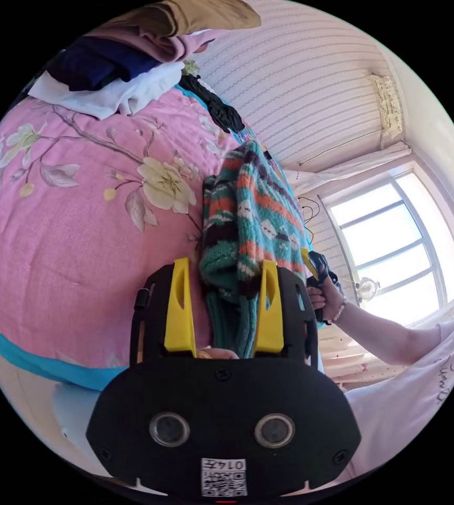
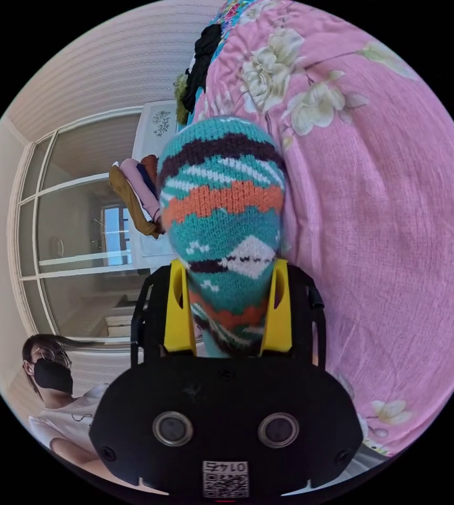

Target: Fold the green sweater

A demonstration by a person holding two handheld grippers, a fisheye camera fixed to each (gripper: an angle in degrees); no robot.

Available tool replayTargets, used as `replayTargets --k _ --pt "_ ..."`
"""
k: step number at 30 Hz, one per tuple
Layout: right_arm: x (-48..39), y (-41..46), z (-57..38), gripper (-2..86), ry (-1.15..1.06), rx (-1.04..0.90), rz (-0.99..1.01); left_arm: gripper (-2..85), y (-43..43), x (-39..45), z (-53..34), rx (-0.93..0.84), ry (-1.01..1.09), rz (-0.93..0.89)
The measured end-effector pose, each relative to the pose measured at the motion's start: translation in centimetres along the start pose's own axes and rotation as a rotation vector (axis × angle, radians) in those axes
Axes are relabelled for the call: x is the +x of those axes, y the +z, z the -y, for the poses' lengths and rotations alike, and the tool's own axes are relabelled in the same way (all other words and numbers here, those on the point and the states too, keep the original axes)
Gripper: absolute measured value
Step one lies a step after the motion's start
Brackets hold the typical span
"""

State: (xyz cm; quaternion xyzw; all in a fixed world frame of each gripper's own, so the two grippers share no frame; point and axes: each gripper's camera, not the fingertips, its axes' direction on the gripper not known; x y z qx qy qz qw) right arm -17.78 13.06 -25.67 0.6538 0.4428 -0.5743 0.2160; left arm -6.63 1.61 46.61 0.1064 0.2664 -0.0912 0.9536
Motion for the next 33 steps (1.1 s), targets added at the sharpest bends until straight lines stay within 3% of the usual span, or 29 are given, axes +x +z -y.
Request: replayTargets --k 5,10,14,17,21,28,33 --pt "1.0 -3.6 -1.5 11.0 -0.054 -0.039 0.072 14.1 2.5 -0.4 0.4 -0.044 0.024 -0.054" --pt "1.6 -8.2 -5.6 10.3 -0.144 -0.075 0.051 11.3 5.6 2.9 -2.0 -0.172 0.121 -0.112" --pt "5.9 -13.0 -10.5 12.1 -0.052 -0.098 0.061 12.3 9.1 4.6 -4.7 -0.278 0.149 -0.158" --pt "8.6 -14.5 -12.4 14.4 0.036 -0.063 -0.034 14.7 10.7 4.7 -4.6 -0.277 0.153 -0.097" --pt "7.7 -14.6 -13.0 15.7 -0.063 -0.012 -0.071 16.3 12.4 4.5 -3.1 -0.267 0.141 -0.114" --pt "10.0 -13.3 -13.9 16.7 0.010 -0.010 0.150 13.8 17.1 3.3 -1.9 -0.283 0.046 -0.208" --pt "6.7 -14.4 -15.6 13.3 -0.121 -0.046 0.008 11.3 16.8 6.4 -3.3 -0.222 0.123 -0.133"
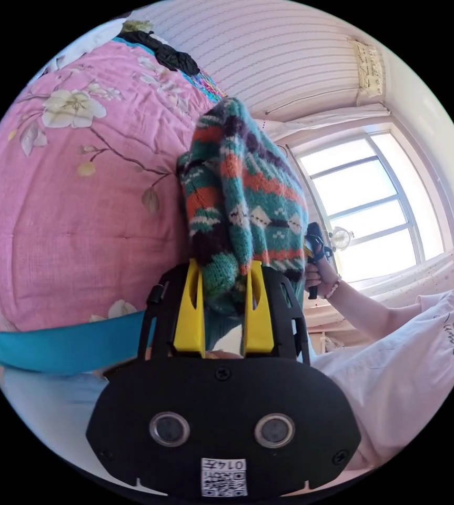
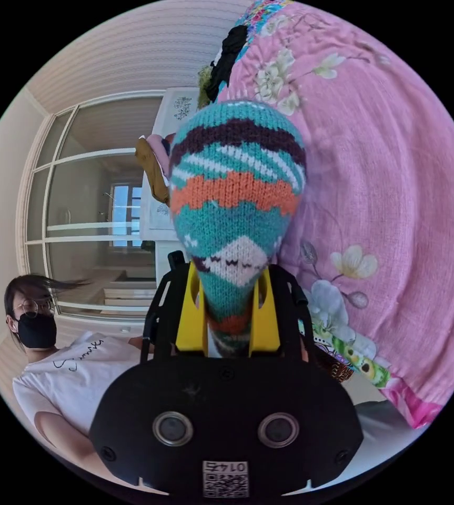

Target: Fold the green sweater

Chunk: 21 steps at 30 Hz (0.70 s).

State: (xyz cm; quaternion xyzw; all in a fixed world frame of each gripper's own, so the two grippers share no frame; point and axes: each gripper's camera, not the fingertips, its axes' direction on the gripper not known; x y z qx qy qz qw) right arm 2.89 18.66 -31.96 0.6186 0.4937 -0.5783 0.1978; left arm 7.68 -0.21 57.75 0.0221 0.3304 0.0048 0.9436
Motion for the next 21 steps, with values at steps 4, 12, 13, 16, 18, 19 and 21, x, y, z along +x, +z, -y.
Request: replayTargets --k 4,12,13,16,18,19,21 --pt "-2.7 -1.1 -2.4 12.1 -0.104 -0.032 -0.047 10.9 0.0 2.3 -1.2 0.018 0.013 -0.041" --pt "-2.9 -5.2 -10.2 11.8 -0.107 0.025 -0.009 10.6 5.2 10.0 0.1 -0.070 0.088 -0.018" --pt "-2.6 -6.6 -11.7 11.7 -0.104 0.065 -0.006 10.7 6.9 11.5 1.7 -0.113 0.120 -0.025" --pt "-1.5 -10.9 -15.7 11.6 -0.080 0.205 0.018 10.7 11.0 15.9 5.8 -0.210 0.219 -0.028" --pt "-0.7 -14.0 -18.4 11.5 -0.074 0.309 0.039 10.7 16.2 21.8 10.3 -0.310 0.365 -0.029" --pt "-0.3 -16.3 -20.4 11.5 -0.073 0.386 0.050 10.7 19.2 25.1 12.6 -0.360 0.437 -0.038" --pt "0.3 -19.8 -23.6 11.5 -0.072 0.518 0.064 10.7 24.3 30.6 15.8 -0.425 0.551 -0.062"
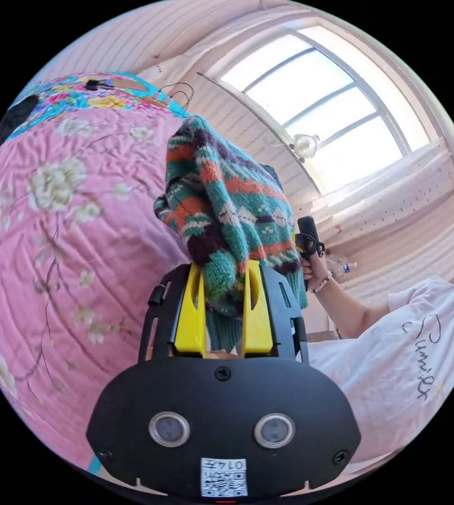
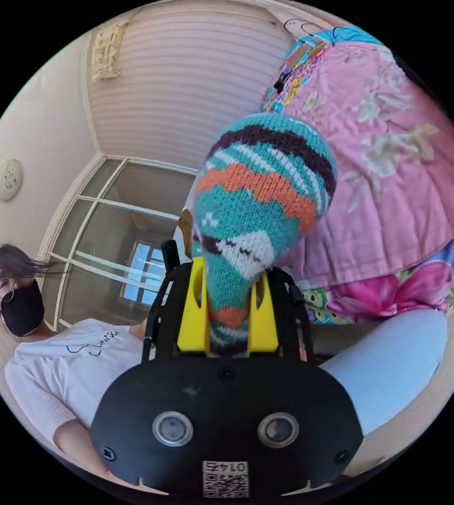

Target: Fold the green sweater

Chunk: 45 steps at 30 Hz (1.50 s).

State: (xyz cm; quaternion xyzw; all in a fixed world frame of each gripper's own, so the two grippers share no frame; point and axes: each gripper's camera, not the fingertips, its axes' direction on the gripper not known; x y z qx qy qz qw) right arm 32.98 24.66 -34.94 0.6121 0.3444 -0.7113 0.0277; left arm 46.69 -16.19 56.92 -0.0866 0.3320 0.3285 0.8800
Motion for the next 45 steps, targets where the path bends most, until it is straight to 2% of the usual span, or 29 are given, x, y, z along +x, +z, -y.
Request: replayTargets --k 1,6,8,10,13,16,18,20,24,30,34,38,41,42,45 --pt "-0.1 -3.3 -0.7 11.5 -0.003 0.095 0.002 10.7 1.0 0.9 2.4 -0.019 0.042 -0.004" --pt "-1.1 -16.9 -2.4 11.8 -0.018 0.503 0.019 11.4 11.6 12.9 26.4 -0.102 0.428 -0.044" --pt "-1.1 -22.8 -2.7 12.5 -0.008 0.727 0.049 12.0 15.8 16.5 33.6 -0.109 0.500 -0.007" --pt "-0.1 -26.0 -2.7 13.3 0.034 0.876 0.037 12.1 21.7 19.4 40.6 -0.103 0.521 0.109" --pt "4.4 -29.4 -2.0 14.4 0.191 1.027 -0.081 10.2 27.8 19.7 43.5 -0.131 0.485 0.183" --pt "10.5 -29.9 -1.4 15.4 0.374 1.032 -0.105 11.0 36.2 18.7 42.4 -0.248 0.458 0.222" --pt "11.7 -29.6 -1.6 15.5 0.336 1.053 -0.070 10.8 38.7 18.2 41.5 -0.259 0.455 0.282" --pt "11.0 -29.5 -1.7 15.6 0.307 1.025 -0.144 10.4 39.5 17.6 41.3 -0.235 0.418 0.309" --pt "10.4 -29.8 -2.6 15.9 0.311 0.992 -0.141 9.8 37.8 17.2 42.0 -0.196 0.333 0.243" --pt "7.5 -30.5 -6.8 17.5 0.271 0.956 -0.190 10.4 35.1 17.9 41.3 -0.135 0.323 0.243" --pt "4.6 -31.0 -10.4 18.2 0.218 1.004 -0.302 12.1 35.6 16.1 41.1 -0.138 0.265 0.264" --pt "2.3 -32.3 -10.6 18.5 0.205 1.084 -0.462 13.3 35.7 14.1 41.2 -0.140 0.210 0.199" --pt "3.0 -32.9 -8.3 16.9 0.291 1.036 -0.508 9.9 36.5 12.6 41.7 -0.170 0.153 0.084" --pt "3.1 -32.9 -7.8 16.0 0.288 1.031 -0.513 7.2 36.8 12.1 42.0 -0.186 0.119 -0.025" --pt "1.2 -33.1 -5.9 10.3 0.173 1.011 -0.519 4.1 34.7 12.2 43.8 -0.098 0.112 -0.011"
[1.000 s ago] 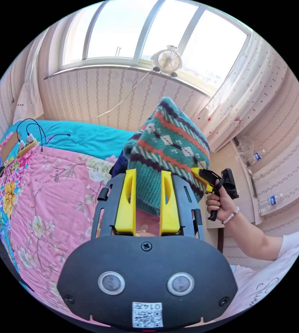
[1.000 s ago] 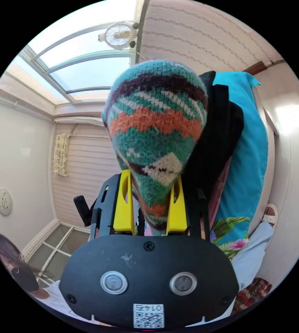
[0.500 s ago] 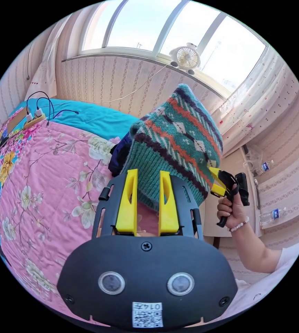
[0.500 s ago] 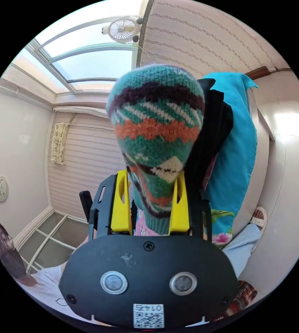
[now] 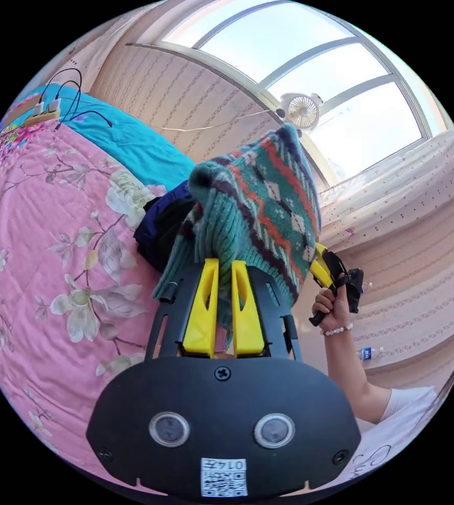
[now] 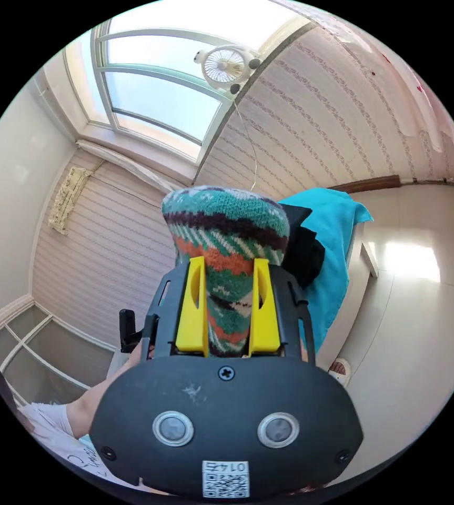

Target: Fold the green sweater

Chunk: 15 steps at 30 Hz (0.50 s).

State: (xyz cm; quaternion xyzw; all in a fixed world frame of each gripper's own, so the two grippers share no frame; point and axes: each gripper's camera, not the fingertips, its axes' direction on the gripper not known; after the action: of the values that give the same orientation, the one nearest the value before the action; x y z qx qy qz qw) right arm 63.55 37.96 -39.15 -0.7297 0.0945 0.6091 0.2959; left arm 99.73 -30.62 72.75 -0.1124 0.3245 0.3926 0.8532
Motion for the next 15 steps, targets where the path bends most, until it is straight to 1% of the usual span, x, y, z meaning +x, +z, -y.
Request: replayTargets --k 2,3,4,5,6,7,8,9,10,11,15 --pt "-3.6 0.4 1.9 4.2 -0.167 -0.004 0.094 3.9 -2.0 0.7 1.7 0.053 0.035 0.040" --pt "-4.7 0.7 2.6 3.7 -0.203 -0.013 0.103 3.9 -3.3 1.3 3.1 0.092 0.053 0.029" --pt "-6.8 1.5 3.5 3.0 -0.267 -0.027 0.068 3.9 -3.7 1.6 3.7 0.108 0.061 0.029" --pt "-8.6 2.6 4.0 2.5 -0.313 -0.035 -0.018 3.9 -4.2 2.5 4.8 0.120 0.091 0.051" --pt "-9.3 3.2 4.0 2.3 -0.335 -0.035 -0.066 3.9 -3.8 3.4 5.5 0.097 0.141 0.120" --pt "-10.0 4.4 3.8 2.0 -0.361 -0.052 -0.162 4.0 -2.7 3.7 5.7 0.035 0.171 0.201" --pt "-9.9 5.5 3.4 1.8 -0.363 -0.074 -0.245 4.1 -1.9 3.7 5.5 -0.002 0.177 0.243" --pt "-9.7 6.0 3.1 1.7 -0.363 -0.088 -0.281 4.2 -1.1 3.3 4.6 -0.023 0.187 0.273" --pt "-8.9 6.7 2.5 1.7 -0.355 -0.101 -0.324 4.3 -1.1 3.1 4.1 -0.011 0.184 0.260" --pt "-8.0 6.9 1.9 1.7 -0.324 -0.104 -0.320 4.5 -1.6 2.6 3.0 0.011 0.158 0.214" --pt "-6.5 6.1 0.9 2.4 -0.233 -0.117 -0.239 5.4 -6.6 1.6 -0.5 0.060 0.106 0.040"
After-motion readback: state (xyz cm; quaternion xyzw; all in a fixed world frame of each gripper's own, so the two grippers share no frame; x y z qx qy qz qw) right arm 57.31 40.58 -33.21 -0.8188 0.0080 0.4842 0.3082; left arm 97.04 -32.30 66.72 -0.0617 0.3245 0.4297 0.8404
